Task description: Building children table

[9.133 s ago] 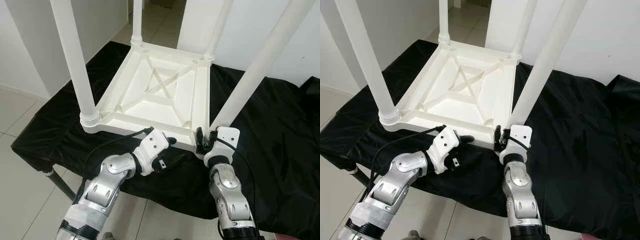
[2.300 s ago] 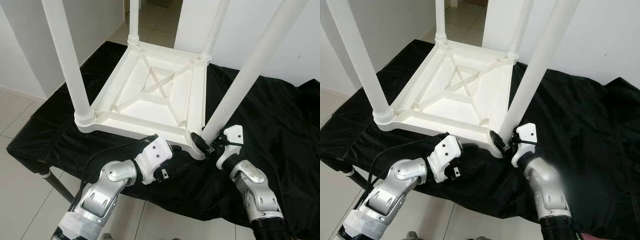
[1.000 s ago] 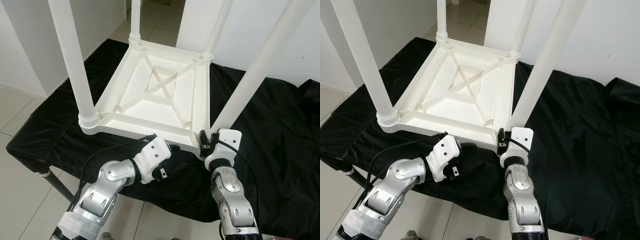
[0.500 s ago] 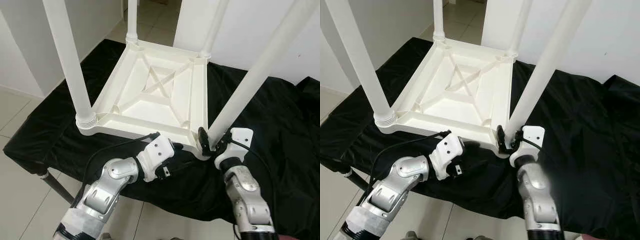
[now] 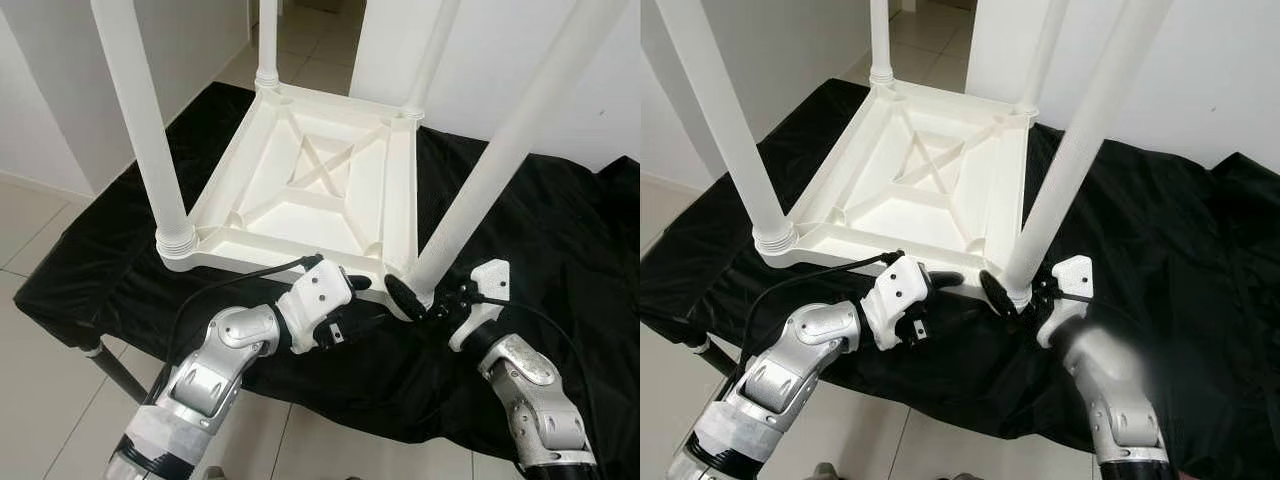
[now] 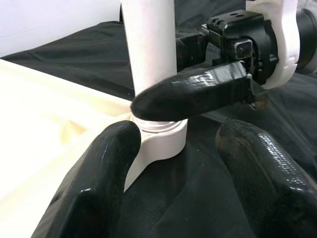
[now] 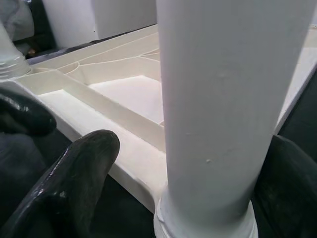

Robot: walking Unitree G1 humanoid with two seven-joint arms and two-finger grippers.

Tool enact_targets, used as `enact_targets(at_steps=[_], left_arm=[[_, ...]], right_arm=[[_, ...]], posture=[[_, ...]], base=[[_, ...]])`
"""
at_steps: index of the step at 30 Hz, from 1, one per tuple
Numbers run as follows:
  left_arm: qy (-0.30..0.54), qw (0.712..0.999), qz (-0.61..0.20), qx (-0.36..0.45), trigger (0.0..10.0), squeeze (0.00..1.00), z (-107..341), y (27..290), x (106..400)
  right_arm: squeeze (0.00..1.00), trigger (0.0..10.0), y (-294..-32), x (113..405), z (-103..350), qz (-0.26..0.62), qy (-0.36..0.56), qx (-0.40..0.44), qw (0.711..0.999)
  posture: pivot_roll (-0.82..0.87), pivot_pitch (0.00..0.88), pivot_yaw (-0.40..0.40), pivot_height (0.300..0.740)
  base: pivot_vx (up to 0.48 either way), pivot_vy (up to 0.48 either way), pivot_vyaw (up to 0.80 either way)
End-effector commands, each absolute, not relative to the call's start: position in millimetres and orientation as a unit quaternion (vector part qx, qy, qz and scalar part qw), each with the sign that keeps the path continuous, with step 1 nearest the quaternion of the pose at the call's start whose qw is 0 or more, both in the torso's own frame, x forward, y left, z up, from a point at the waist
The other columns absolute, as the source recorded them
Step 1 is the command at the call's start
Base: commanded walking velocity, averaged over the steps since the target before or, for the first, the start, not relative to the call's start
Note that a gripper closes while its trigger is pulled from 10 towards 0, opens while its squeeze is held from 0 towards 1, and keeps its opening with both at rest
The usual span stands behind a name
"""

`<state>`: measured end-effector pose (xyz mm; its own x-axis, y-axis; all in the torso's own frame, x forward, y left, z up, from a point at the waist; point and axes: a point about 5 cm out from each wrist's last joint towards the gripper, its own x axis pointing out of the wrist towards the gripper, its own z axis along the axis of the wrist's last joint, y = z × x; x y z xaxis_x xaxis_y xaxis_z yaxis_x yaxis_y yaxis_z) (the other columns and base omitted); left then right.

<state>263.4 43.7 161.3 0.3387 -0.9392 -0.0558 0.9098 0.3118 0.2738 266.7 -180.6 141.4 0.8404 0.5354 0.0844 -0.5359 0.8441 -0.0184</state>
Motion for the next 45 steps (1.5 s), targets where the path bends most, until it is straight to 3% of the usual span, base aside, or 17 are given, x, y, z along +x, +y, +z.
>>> enact_targets(at_steps=[1, 7, 8, 9, 10, 11, 12, 13, 18, 19, 20, 22, 27, 28, 29, 30, 45], left_arm=[[-0.063, 0.805, -0.576, 0.130, 10.0, 0.00, 164.3, 43.7, 266.1], [-0.062, 0.804, -0.576, 0.134, 10.0, 0.00, 164.4, 44.9, 267.7], [-0.061, 0.804, -0.576, 0.134, 10.0, 0.00, 164.3, 45.1, 268.1], [-0.061, 0.804, -0.576, 0.134, 10.0, 0.00, 164.3, 45.1, 268.1], [-0.061, 0.804, -0.576, 0.135, 10.0, 0.00, 163.9, 45.2, 268.3], [-0.061, 0.804, -0.576, 0.135, 10.0, 0.00, 163.9, 45.2, 268.3], [-0.060, 0.804, -0.576, 0.135, 10.0, 0.00, 163.9, 45.2, 268.5], [-0.060, 0.804, -0.576, 0.135, 10.0, 0.00, 164.4, 45.1, 268.3], [-0.058, 0.803, -0.578, 0.134, 10.0, 0.00, 163.9, 44.7, 268.1], [-0.058, 0.803, -0.578, 0.133, 10.0, 0.00, 163.0, 43.8, 267.8], [-0.057, 0.802, -0.580, 0.131, 10.0, 0.00, 162.3, 42.1, 266.3], [-0.057, 0.801, -0.583, 0.128, 10.0, 0.00, 161.1, 39.7, 263.6], [-0.055, 0.800, -0.585, 0.126, 10.0, 0.00, 158.8, 39.1, 261.6], [-0.053, 0.799, -0.585, 0.128, 10.0, 0.00, 157.2, 39.2, 261.1], [-0.053, 0.799, -0.585, 0.128, 10.0, 0.00, 157.2, 39.2, 261.1], [-0.050, 0.799, -0.585, 0.128, 10.0, 0.00, 155.8, 39.0, 261.1], [-0.047, 0.798, -0.587, 0.131, 10.0, 0.00, 155.2, 39.4, 262.5]], right_arm=[[0.00, 10.0, -179.5, 269.7, 136.2, 0.310, -0.029, -0.010, 0.950], [0.00, 10.0, -184.1, 276.2, 134.6, 0.328, -0.023, -0.028, 0.944], [0.00, 9.2, -185.6, 278.3, 133.3, 0.333, -0.019, -0.032, 0.942], [0.00, 9.2, -185.6, 278.3, 133.3, 0.333, -0.019, -0.032, 0.942], [0.00, 7.4, -186.4, 280.2, 131.8, 0.339, -0.014, -0.037, 0.940], [0.00, 7.4, -186.4, 280.2, 131.8, 0.339, -0.014, -0.037, 0.940], [0.00, 6.4, -186.5, 282.2, 130.2, 0.344, -0.010, -0.041, 0.938], [0.00, 4.1, -186.1, 283.9, 128.2, 0.352, -0.005, -0.045, 0.935], [0.00, 4.1, -186.4, 287.8, 123.7, 0.361, 0.002, -0.053, 0.931], [0.00, 3.6, -186.7, 289.7, 122.3, 0.358, 0.003, -0.056, 0.932], [0.00, 0.5, -186.6, 291.3, 120.8, 0.356, 0.003, -0.059, 0.933], [0.00, 0.0, -186.7, 294.3, 118.6, 0.351, 0.002, -0.063, 0.934], [0.00, 0.0, -186.9, 294.6, 118.0, 0.348, 0.001, -0.063, 0.935], [0.00, 3.9, -187.5, 294.7, 117.7, 0.344, 0.001, -0.062, 0.937], [0.00, 3.9, -187.5, 294.7, 117.7, 0.344, 0.001, -0.062, 0.937], [0.00, 10.0, -188.3, 295.3, 117.4, 0.340, 0.001, -0.058, 0.939], [0.00, 10.0, -185.4, 294.7, 117.5, 0.306, -0.012, -0.034, 0.951]], posture=[[0.04, 0.036, -0.071, 0.740], [0.04, 0.038, -0.066, 0.740], [0.05, 0.038, -0.065, 0.740], [0.05, 0.038, -0.065, 0.740], [0.05, 0.040, -0.066, 0.740], [0.05, 0.040, -0.066, 0.740], [0.04, 0.043, -0.064, 0.740], [0.04, 0.049, -0.064, 0.740], [0.04, 0.050, -0.064, 0.740], [0.03, 0.058, -0.065, 0.740], [0.03, 0.059, -0.065, 0.740], [0.03, 0.062, -0.067, 0.740], [0.02, 0.068, -0.069, 0.740], [0.02, 0.068, -0.071, 0.740], [0.02, 0.068, -0.071, 0.740], [0.02, 0.069, -0.073, 0.740], [0.01, 0.078, -0.066, 0.740]], base=[[0.000, 0.000, 0.00], [0.000, 0.000, 0.00], [0.000, 0.000, 0.00], [0.000, 0.000, 0.00], [0.000, 0.000, 0.00], [0.000, 0.000, 0.00], [0.000, 0.000, 0.00], [0.000, 0.000, 0.00], [0.000, 0.000, 0.00], [0.000, 0.000, 0.00], [0.000, 0.000, 0.00], [0.000, 0.000, 0.00], [0.000, 0.000, 0.00], [0.000, 0.000, 0.00], [0.000, 0.000, 0.00], [0.000, 0.000, 0.00], [0.000, 0.000, 0.00]])
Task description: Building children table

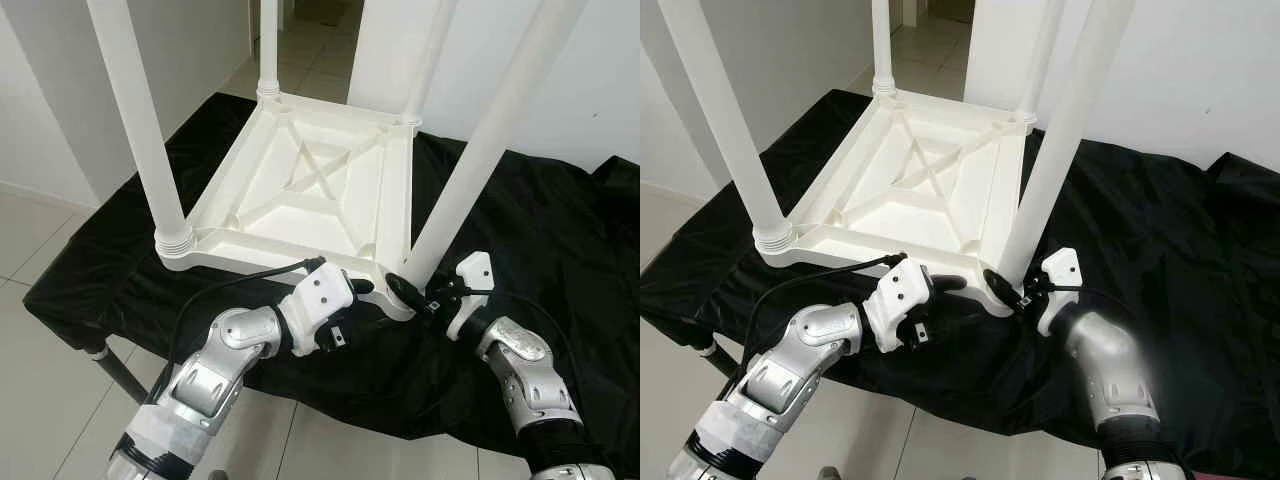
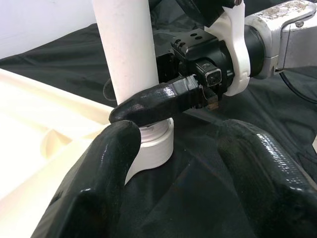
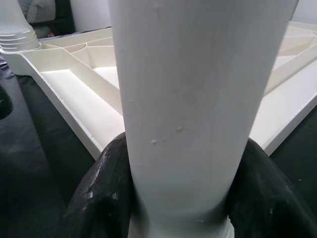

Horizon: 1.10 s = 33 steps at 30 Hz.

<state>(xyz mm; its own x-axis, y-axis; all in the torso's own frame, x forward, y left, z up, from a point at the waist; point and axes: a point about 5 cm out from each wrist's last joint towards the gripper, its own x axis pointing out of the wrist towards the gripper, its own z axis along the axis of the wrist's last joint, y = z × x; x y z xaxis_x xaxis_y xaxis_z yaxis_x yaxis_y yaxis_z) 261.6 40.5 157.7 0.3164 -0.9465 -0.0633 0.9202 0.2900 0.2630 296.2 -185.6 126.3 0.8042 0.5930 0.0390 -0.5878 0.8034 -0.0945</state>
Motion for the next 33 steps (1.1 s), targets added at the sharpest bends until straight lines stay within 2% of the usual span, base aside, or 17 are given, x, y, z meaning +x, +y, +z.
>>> enact_targets(at_steps=[1, 21, 32, 33], left_arm=[[-0.047, 0.797, -0.587, 0.134, 10.0, 0.00, 155.2, 40.2, 262.9], [-0.049, 0.798, -0.587, 0.130, 10.0, 0.00, 153.2, 37.3, 261.6], [-0.046, 0.800, -0.584, 0.129, 10.0, 0.00, 151.0, 39.6, 264.7], [-0.046, 0.803, -0.580, 0.132, 10.0, 0.00, 150.9, 41.0, 267.4]], right_arm=[[0.00, 10.0, -183.9, 293.4, 116.8, 0.299, -0.012, -0.029, 0.954], [0.00, 10.0, -155.6, 275.0, 114.0, 0.184, -0.005, -0.013, 0.983], [0.00, 10.0, -150.7, 260.7, 108.2, 0.079, 0.010, 0.013, 0.997], [0.00, 10.0, -150.2, 260.1, 107.6, 0.044, 0.011, 0.012, 0.999]], posture=[[0.01, 0.082, -0.067, 0.740], [0.00, 0.066, -0.065, 0.740], [-0.02, 0.032, -0.050, 0.740], [-0.02, 0.017, -0.048, 0.740]], base=[[0.000, 0.000, 0.00], [0.000, 0.000, 0.00], [0.000, 0.000, 0.00], [0.000, 0.000, 0.00]])
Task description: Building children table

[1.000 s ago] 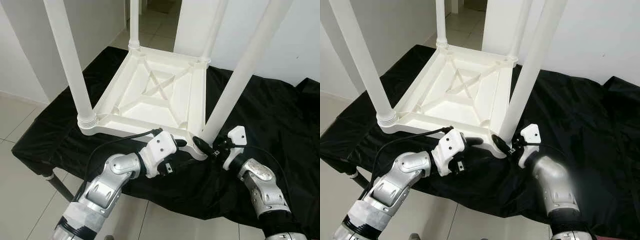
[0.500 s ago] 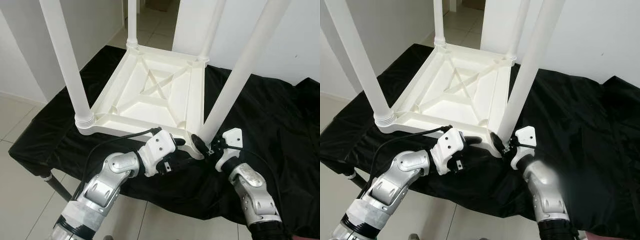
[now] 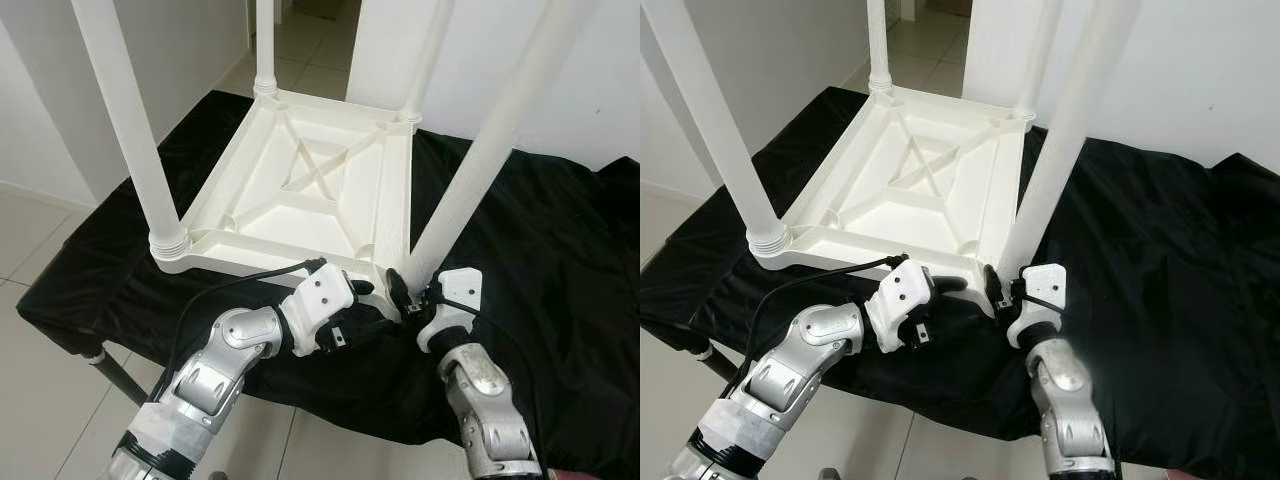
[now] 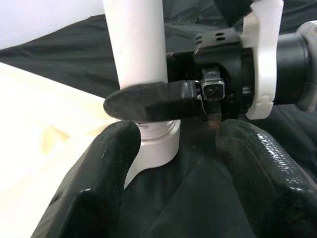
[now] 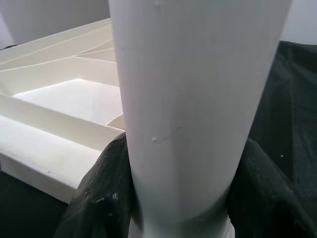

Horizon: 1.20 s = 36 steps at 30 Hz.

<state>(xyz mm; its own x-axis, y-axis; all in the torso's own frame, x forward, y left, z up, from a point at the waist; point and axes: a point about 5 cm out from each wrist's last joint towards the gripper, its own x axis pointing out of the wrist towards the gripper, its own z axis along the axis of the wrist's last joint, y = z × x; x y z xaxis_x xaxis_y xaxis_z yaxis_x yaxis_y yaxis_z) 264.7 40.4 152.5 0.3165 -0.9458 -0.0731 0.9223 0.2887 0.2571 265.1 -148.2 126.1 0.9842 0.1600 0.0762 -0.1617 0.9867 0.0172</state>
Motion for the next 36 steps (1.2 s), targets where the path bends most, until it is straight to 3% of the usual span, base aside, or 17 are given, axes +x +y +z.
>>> enact_targets(at_steps=[1, 6, 21, 22, 31, 32, 36], left_arm=[[-0.046, 0.803, -0.580, 0.132, 10.0, 0.00, 150.9, 41.0, 267.4], [-0.046, 0.806, -0.573, 0.140, 10.0, 0.00, 149.8, 43.2, 271.9], [-0.045, 0.807, -0.571, 0.147, 10.0, 0.00, 148.1, 47.6, 272.0], [-0.045, 0.806, -0.572, 0.146, 10.0, 0.00, 147.9, 47.1, 271.6], [-0.045, 0.804, -0.574, 0.145, 10.0, 0.00, 146.5, 44.6, 271.5], [-0.045, 0.805, -0.574, 0.145, 10.0, 0.00, 146.5, 44.2, 271.6], [-0.044, 0.804, -0.574, 0.148, 10.0, 0.00, 145.4, 44.4, 271.5]], right_arm=[[0.00, 10.0, -150.2, 260.1, 107.6, 0.044, 0.011, 0.012, 0.999], [0.00, 10.0, -144.5, 261.5, 103.7, -0.016, 0.020, 0.023, 0.999], [0.00, 10.0, -133.3, 262.9, 103.9, -0.017, 0.022, 0.026, 0.999], [1.00, 10.0, -133.2, 263.3, 104.6, -0.005, 0.019, 0.029, 0.999], [1.00, 10.0, -148.0, 265.2, 110.9, 0.042, -0.004, 0.024, 0.999], [0.05, 10.0, -151.1, 265.7, 110.7, 0.055, -0.007, 0.019, 0.998], [0.00, 10.0, -155.6, 267.3, 110.0, 0.101, -0.012, 0.012, 0.995]], posture=[[-0.02, 0.017, -0.048, 0.740], [-0.01, 0.000, -0.050, 0.740], [0.01, 0.000, -0.044, 0.740], [0.01, 0.000, -0.044, 0.740], [0.00, 0.000, -0.047, 0.740], [0.01, 0.000, -0.048, 0.740], [0.01, 0.000, -0.045, 0.740]], base=[[0.000, 0.000, 0.00], [0.000, 0.000, 0.00], [0.000, 0.000, 0.00], [0.000, 0.000, 0.00], [0.000, 0.000, 0.00], [0.000, 0.000, 0.00], [0.000, 0.000, 0.00]])
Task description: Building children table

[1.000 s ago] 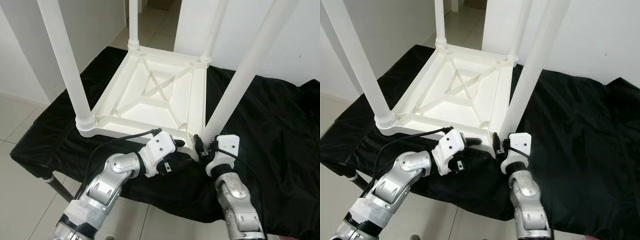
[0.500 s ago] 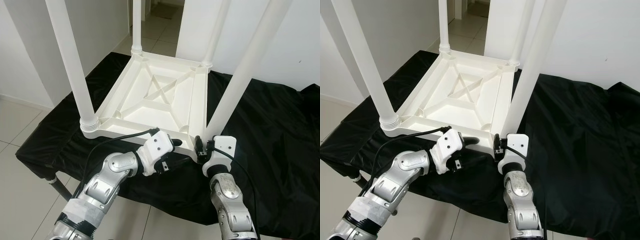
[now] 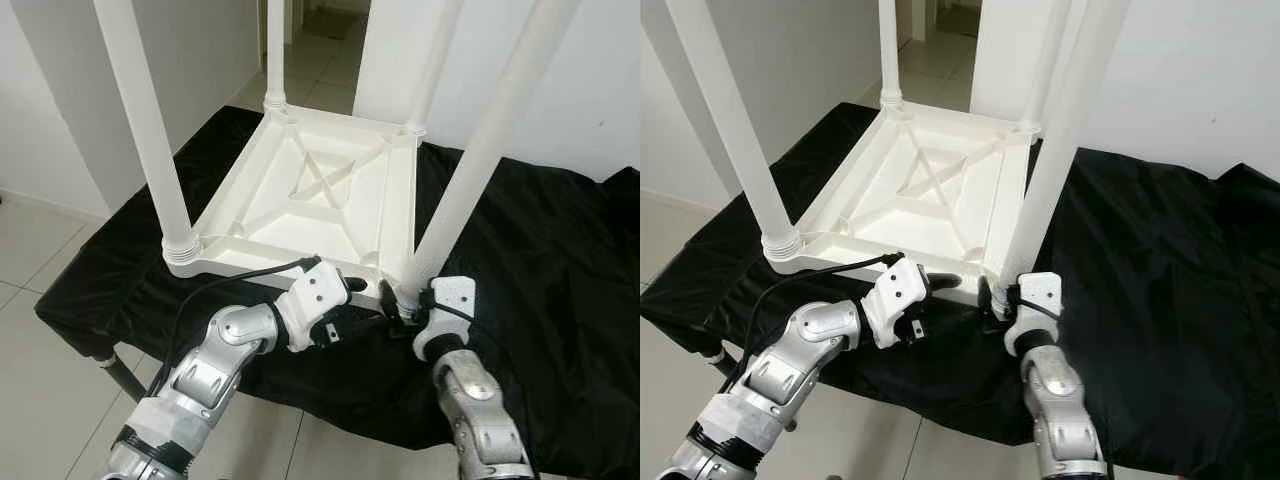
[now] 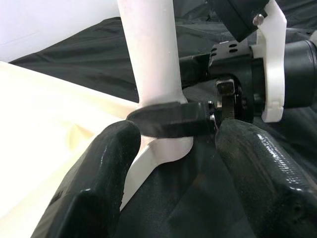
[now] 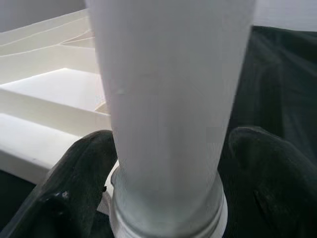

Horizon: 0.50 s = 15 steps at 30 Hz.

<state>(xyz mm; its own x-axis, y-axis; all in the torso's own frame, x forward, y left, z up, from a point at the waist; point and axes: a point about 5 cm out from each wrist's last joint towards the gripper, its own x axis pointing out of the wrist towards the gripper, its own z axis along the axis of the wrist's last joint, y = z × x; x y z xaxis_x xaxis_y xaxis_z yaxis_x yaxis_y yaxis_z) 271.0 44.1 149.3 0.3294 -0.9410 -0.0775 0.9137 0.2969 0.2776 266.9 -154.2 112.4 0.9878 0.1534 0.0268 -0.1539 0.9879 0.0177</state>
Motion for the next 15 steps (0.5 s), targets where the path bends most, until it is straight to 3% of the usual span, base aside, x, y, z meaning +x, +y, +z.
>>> enact_targets(at_steps=[1, 7, 9, 15], left_arm=[[-0.044, 0.804, -0.574, 0.148, 10.0, 0.00, 145.4, 44.4, 271.5], [-0.040, 0.803, -0.574, 0.153, 10.0, 0.00, 142.8, 46.4, 271.3], [-0.037, 0.800, -0.578, 0.156, 10.0, 0.00, 141.2, 46.3, 270.3], [-0.037, 0.799, -0.580, 0.157, 10.0, 0.00, 141.1, 45.5, 270.3]], right_arm=[[0.00, 10.0, -155.6, 267.3, 110.0, 0.101, -0.012, 0.012, 0.995], [0.00, 10.0, -158.6, 269.7, 111.8, 0.175, -0.026, -0.008, 0.984], [0.00, 10.0, -161.6, 276.0, 121.6, 0.237, -0.045, -0.016, 0.970], [0.00, 10.0, -164.2, 280.4, 126.9, 0.262, -0.054, -0.022, 0.963]], posture=[[0.01, 0.000, -0.045, 0.740], [0.00, 0.000, -0.036, 0.740], [0.00, 0.000, -0.030, 0.740], [0.01, 0.000, -0.030, 0.740]], base=[[0.000, 0.000, 0.00], [0.000, 0.000, 0.00], [0.000, 0.000, 0.00], [0.000, 0.000, 0.00]])
